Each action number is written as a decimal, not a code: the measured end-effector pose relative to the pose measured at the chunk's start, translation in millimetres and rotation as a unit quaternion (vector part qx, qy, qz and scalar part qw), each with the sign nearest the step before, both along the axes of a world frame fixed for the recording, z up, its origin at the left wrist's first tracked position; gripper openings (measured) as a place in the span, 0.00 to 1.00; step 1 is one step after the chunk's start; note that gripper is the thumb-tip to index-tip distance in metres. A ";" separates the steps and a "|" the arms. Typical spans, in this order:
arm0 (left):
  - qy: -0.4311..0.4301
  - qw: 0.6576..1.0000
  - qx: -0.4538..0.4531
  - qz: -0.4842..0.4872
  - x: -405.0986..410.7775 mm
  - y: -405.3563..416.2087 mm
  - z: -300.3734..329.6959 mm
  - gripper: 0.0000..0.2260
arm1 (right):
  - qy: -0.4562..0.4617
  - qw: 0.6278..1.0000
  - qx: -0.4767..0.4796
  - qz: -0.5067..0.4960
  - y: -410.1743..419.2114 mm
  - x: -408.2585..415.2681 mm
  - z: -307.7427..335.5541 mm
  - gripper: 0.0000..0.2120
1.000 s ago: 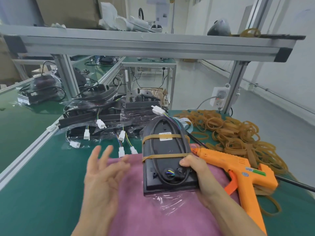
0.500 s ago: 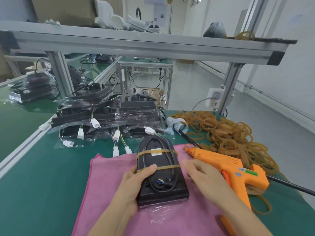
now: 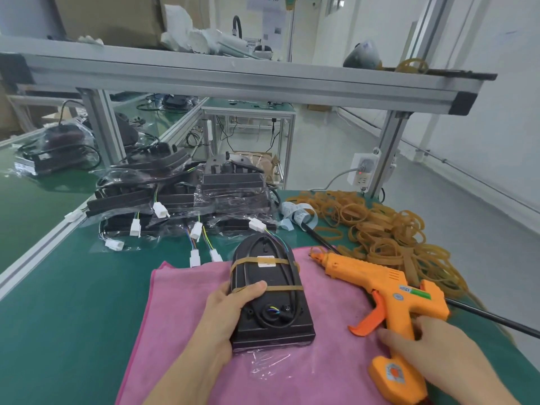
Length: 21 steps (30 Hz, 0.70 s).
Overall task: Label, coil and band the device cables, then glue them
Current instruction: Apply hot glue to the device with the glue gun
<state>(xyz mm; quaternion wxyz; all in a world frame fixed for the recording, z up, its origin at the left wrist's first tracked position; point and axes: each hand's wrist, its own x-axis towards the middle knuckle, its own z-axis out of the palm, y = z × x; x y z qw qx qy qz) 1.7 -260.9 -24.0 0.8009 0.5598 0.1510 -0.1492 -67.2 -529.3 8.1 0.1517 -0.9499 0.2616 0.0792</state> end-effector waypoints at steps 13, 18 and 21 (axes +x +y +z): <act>-0.037 0.998 -0.043 0.018 1.6 10.5 0.5 0.25 | -0.151 0.939 0.305 -0.056 7.4 -2.5 3.4 0.19; -0.072 0.995 -0.055 0.044 6.4 21.9 5.5 0.25 | -0.208 0.836 0.504 -0.068 3.6 1.3 1.2 0.15; -0.084 0.994 -0.057 0.047 10.3 25.4 7.9 0.24 | -0.226 0.736 0.637 -0.040 2.6 8.6 -3.6 0.27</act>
